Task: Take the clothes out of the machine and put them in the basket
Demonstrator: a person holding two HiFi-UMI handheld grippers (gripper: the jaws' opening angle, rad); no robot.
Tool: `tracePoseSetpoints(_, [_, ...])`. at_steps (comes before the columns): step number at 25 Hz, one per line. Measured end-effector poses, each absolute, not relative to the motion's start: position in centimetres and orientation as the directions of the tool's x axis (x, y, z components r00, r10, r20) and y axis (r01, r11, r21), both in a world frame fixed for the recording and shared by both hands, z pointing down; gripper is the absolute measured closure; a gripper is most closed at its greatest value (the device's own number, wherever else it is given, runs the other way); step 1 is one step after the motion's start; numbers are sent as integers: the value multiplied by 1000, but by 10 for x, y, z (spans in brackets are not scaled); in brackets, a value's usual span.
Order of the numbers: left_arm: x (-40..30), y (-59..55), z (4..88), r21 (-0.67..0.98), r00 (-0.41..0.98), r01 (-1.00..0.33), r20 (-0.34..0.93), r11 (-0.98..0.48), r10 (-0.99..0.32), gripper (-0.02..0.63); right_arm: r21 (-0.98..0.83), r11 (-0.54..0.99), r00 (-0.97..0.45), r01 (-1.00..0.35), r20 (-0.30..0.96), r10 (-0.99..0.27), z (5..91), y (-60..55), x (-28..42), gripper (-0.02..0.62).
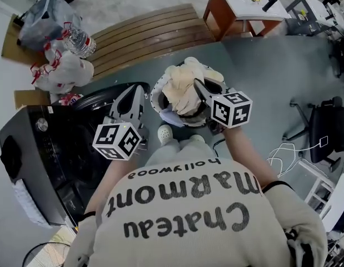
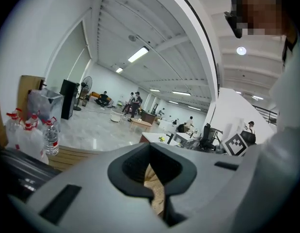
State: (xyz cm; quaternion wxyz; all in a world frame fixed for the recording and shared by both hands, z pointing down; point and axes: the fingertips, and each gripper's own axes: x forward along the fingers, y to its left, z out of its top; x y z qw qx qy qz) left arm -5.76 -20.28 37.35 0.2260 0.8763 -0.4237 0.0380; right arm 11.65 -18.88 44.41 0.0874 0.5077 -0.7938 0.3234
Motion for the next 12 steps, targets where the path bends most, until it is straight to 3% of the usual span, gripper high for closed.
tracePoseSetpoints(12, [-35, -198, 455, 434, 737, -674, 340, -598, -584, 598, -453, 121, -389, -883, 562, -730, 512, -169, 120, 540])
